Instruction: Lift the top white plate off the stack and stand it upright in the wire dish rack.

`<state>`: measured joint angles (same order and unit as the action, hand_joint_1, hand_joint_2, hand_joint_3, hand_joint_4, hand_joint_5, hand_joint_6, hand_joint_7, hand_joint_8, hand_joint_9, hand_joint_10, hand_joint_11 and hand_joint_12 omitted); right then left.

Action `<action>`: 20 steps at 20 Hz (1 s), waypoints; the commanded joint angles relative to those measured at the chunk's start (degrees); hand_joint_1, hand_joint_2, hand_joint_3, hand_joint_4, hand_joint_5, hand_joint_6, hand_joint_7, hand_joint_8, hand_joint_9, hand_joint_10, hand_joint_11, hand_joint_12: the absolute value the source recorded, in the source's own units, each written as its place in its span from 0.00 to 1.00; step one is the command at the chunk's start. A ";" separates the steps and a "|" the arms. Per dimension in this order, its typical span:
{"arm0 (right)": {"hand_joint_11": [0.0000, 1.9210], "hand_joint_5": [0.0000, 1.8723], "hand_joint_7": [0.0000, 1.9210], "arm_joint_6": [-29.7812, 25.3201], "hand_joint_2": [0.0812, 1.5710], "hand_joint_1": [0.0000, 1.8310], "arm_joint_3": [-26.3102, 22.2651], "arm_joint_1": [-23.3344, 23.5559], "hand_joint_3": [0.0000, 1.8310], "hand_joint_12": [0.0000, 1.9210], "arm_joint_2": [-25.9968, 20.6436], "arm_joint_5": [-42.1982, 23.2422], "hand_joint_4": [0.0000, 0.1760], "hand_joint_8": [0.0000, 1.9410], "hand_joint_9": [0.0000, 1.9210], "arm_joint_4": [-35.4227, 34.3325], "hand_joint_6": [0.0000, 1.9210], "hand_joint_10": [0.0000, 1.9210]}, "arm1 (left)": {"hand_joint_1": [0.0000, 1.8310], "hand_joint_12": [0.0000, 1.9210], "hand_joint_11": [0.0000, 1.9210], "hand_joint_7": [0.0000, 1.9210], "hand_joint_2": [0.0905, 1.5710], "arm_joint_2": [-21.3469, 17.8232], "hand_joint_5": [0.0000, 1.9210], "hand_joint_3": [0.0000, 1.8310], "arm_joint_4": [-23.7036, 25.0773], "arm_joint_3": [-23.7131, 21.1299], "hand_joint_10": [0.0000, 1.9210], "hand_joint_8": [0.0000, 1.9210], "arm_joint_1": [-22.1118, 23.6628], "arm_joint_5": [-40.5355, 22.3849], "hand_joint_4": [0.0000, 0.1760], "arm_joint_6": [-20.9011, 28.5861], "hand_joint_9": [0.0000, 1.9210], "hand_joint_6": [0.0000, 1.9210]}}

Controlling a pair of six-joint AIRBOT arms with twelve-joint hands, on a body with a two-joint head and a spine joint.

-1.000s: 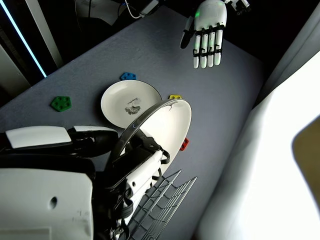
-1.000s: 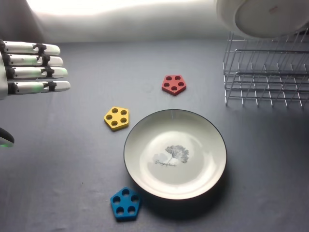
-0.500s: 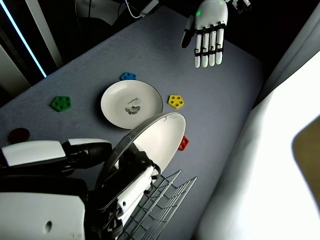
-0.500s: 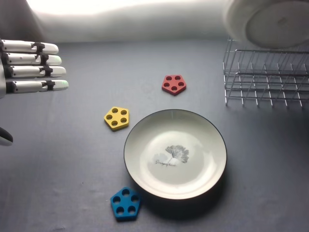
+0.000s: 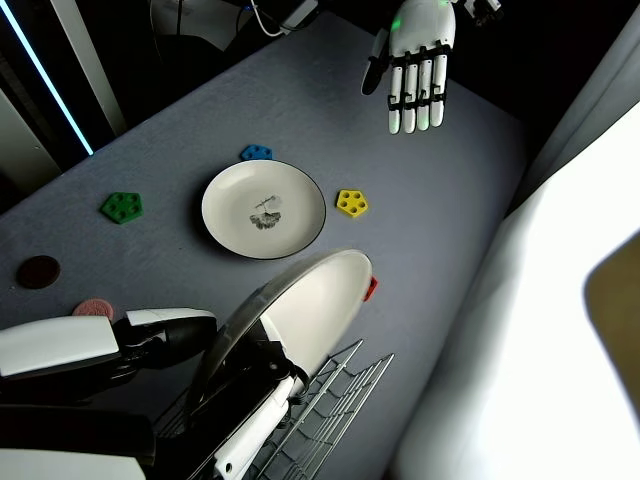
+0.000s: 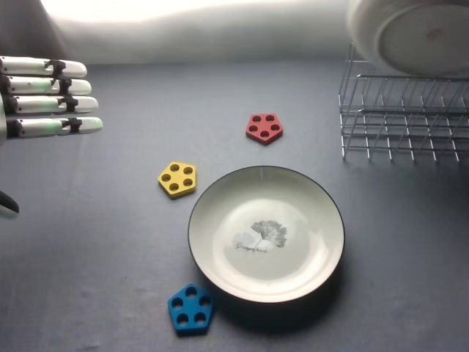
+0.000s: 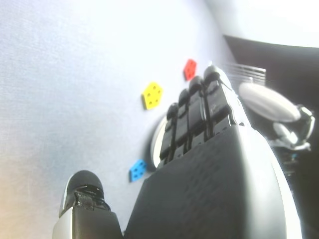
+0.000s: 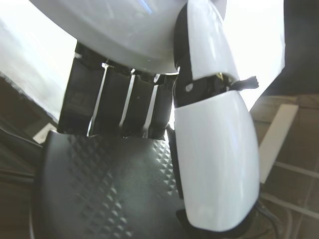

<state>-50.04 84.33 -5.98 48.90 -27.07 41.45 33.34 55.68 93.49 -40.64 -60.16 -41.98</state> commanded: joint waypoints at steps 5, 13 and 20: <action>0.68 0.50 0.57 -2.75 0.67 0.76 1.87 -1.91 0.00 0.11 -1.14 -7.38 0.00 0.32 0.58 -5.48 0.57 0.46 | 0.05 0.00 0.04 0.03 0.62 -0.70 0.01 0.00 -4.37 -0.54 0.00 0.00 1.07 -3.92 0.00 -0.45 0.04 0.00; 0.55 0.53 0.59 -3.42 0.65 0.81 3.63 -5.79 0.00 0.61 -1.11 -9.84 0.00 0.22 0.58 -7.61 0.51 0.37 | 0.04 0.00 0.03 0.02 0.63 -0.73 0.01 0.00 -4.34 -0.54 0.00 0.00 1.02 -4.37 0.00 -0.50 0.03 0.00; 0.54 0.52 0.59 -3.54 0.65 0.81 6.14 -12.45 0.00 0.62 -0.46 -14.61 0.00 0.23 0.57 -11.81 0.53 0.39 | 0.05 0.01 0.05 0.04 0.61 -0.68 0.03 0.00 -2.09 -0.93 0.00 0.00 0.97 -4.77 0.00 -0.58 0.05 0.00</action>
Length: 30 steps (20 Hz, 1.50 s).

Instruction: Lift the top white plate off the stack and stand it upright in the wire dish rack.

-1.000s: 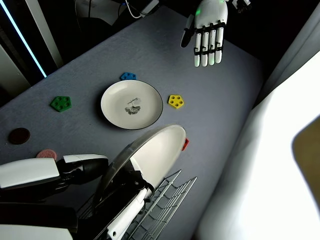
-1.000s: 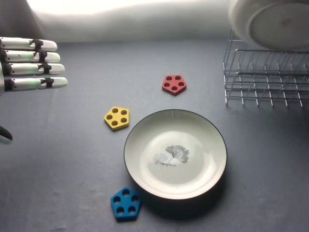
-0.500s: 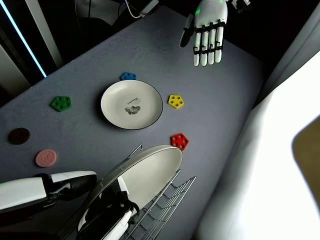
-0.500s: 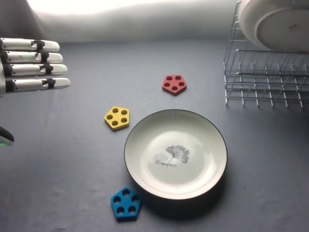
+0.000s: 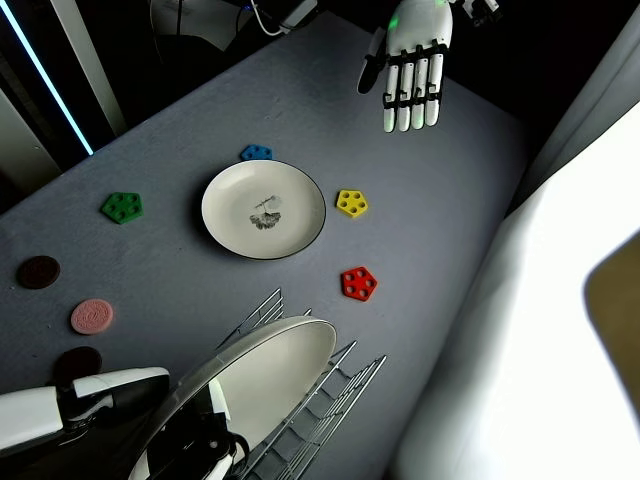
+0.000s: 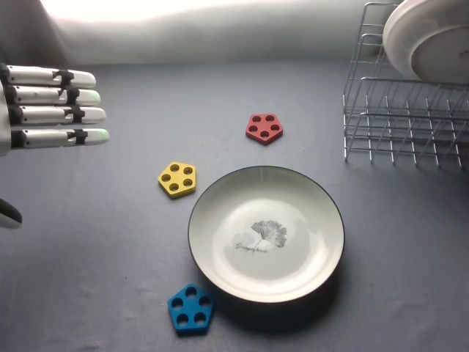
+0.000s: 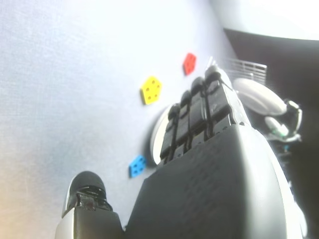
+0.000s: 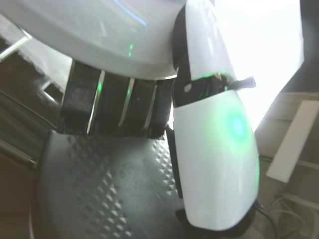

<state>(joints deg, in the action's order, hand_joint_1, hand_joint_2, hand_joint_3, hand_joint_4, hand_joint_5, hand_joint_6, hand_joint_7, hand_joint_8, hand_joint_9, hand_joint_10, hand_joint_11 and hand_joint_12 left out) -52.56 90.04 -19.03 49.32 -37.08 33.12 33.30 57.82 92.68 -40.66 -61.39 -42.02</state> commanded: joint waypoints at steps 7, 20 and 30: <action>0.57 0.52 0.57 -1.82 0.66 0.77 2.02 -2.84 0.00 0.40 -0.22 -8.49 0.00 0.31 0.56 -3.49 0.57 0.45 | 0.05 0.01 0.05 0.03 0.62 -0.54 0.03 0.00 -4.84 0.31 0.01 0.00 0.99 -3.23 0.00 -0.66 0.04 0.00; 0.65 0.52 0.58 -1.81 0.66 0.76 5.01 -6.10 0.00 0.18 0.44 -10.14 0.00 0.31 0.57 -5.19 0.56 0.45 | 0.05 0.00 0.04 0.04 0.62 -0.58 0.03 0.00 -7.03 0.26 0.00 0.00 0.95 -3.49 0.00 -0.58 0.04 0.00; 0.63 0.47 0.56 -1.80 0.65 0.77 5.82 -9.23 0.00 0.09 0.60 -11.67 0.00 0.36 0.61 -6.99 0.49 0.43 | 0.05 0.01 0.05 0.05 0.62 -0.57 0.04 0.00 -7.26 0.13 0.00 0.00 0.95 -4.06 0.00 -0.42 0.05 0.00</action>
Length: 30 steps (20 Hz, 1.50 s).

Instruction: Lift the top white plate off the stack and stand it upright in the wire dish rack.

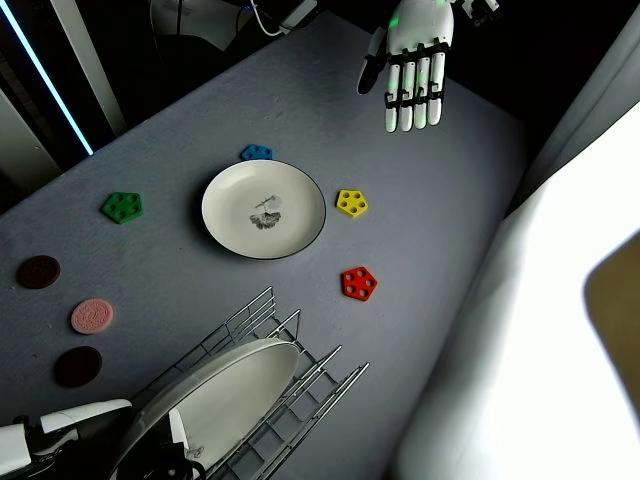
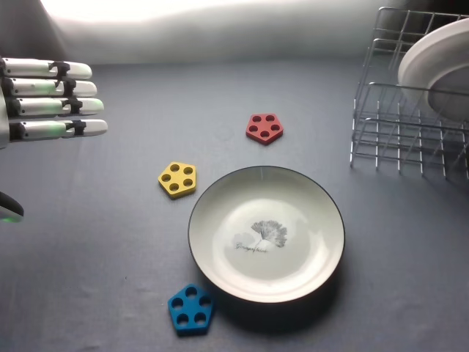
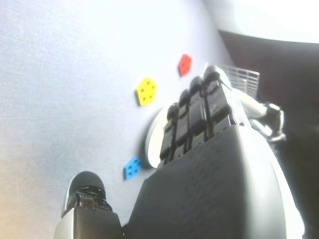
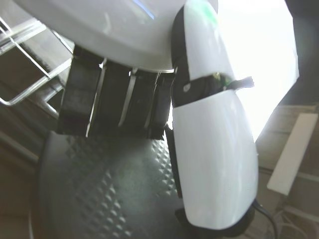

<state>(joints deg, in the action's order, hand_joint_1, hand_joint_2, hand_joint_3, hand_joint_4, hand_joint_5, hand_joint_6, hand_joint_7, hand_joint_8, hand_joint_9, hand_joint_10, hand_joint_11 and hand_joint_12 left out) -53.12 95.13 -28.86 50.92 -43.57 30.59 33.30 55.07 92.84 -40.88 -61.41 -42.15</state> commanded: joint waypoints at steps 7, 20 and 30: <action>0.57 0.57 0.49 -1.23 0.65 0.65 1.46 -0.88 0.00 0.02 -0.80 -6.20 0.00 0.01 0.52 -5.02 0.31 0.00 | 0.06 0.00 0.04 0.04 0.62 -0.59 0.04 0.00 -4.65 -0.10 0.00 0.00 1.17 -4.23 0.00 -0.01 0.05 0.00; 0.52 0.40 0.42 6.75 0.57 0.63 2.05 -1.56 0.00 0.00 -0.84 -9.63 0.00 0.00 0.44 -6.51 0.00 0.00 | 0.05 0.00 0.04 0.04 0.62 -0.66 0.03 0.00 -4.70 -0.32 0.00 0.00 1.16 -4.37 0.00 0.22 0.05 0.00; 0.47 0.37 0.35 15.90 0.58 0.56 2.75 -1.73 0.00 0.00 -1.50 -10.77 0.08 0.00 0.38 -8.63 0.00 0.00 | 0.05 0.00 0.03 0.02 0.62 -0.80 0.02 0.00 -4.71 -0.11 0.00 0.00 1.16 -4.67 0.00 0.97 0.03 0.00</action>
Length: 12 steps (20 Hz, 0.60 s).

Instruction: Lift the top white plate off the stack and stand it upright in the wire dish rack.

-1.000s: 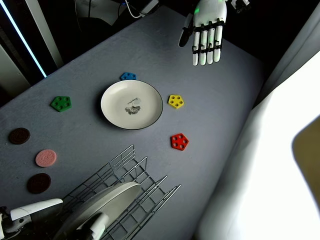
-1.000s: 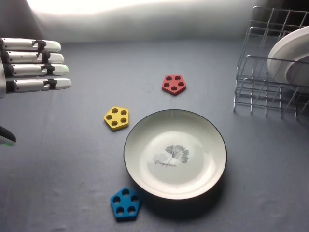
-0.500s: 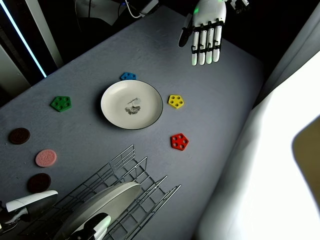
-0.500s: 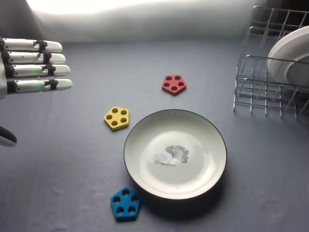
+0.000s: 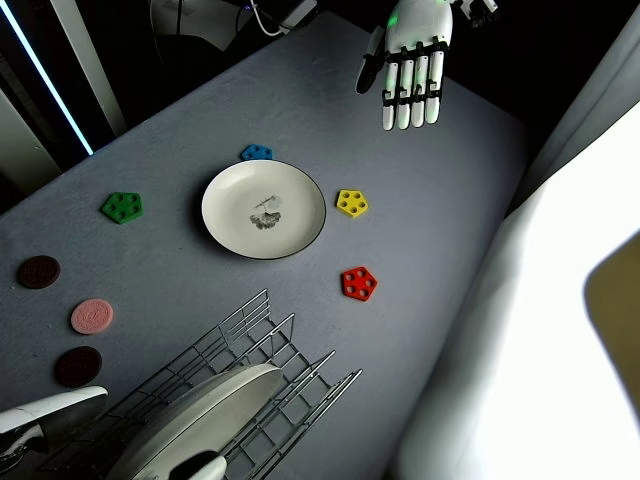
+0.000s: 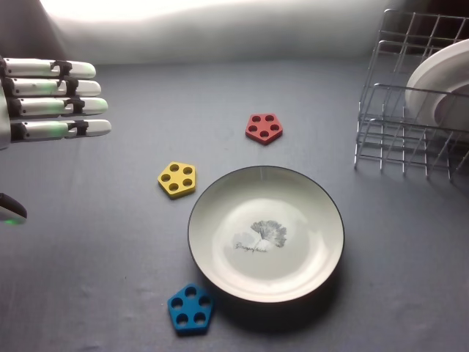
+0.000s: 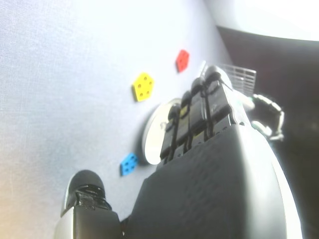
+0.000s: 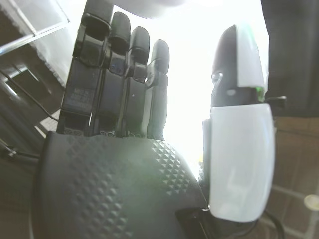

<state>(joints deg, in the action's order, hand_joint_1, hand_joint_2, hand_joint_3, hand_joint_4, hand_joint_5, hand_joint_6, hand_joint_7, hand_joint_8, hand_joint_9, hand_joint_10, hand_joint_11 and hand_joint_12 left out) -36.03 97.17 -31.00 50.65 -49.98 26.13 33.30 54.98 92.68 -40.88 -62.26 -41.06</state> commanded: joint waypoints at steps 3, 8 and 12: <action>0.43 0.37 0.35 1.42 0.58 0.56 1.22 0.32 0.00 0.00 -1.36 -4.37 0.05 0.00 0.36 -4.91 0.00 0.00 | 0.06 0.01 0.04 0.03 0.62 -0.80 0.03 0.00 -4.61 -0.06 0.01 0.00 1.16 -3.99 0.00 0.18 0.04 0.00; 0.44 0.37 0.33 1.98 0.58 0.56 2.33 1.44 0.00 0.00 -1.36 -5.37 0.00 0.00 0.35 -4.16 0.00 0.00 | 0.06 0.00 0.03 0.02 0.62 -0.80 0.01 0.00 -4.62 0.11 0.00 0.00 1.16 -3.80 0.00 0.21 0.03 0.00; 0.45 0.36 0.34 4.39 0.58 0.56 2.51 5.19 0.00 0.01 -1.53 -7.36 0.01 0.00 0.37 -2.75 0.00 0.01 | 0.05 0.00 0.02 0.01 0.63 -0.84 0.00 0.00 -4.62 0.00 0.00 0.00 1.15 -3.87 0.00 0.22 0.01 0.00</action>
<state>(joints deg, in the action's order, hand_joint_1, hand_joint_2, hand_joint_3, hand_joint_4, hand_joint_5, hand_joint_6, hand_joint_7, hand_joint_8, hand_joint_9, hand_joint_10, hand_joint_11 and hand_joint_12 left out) -31.24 98.96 -25.67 50.30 -52.62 28.03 33.28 55.00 92.73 -40.88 -62.37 -40.66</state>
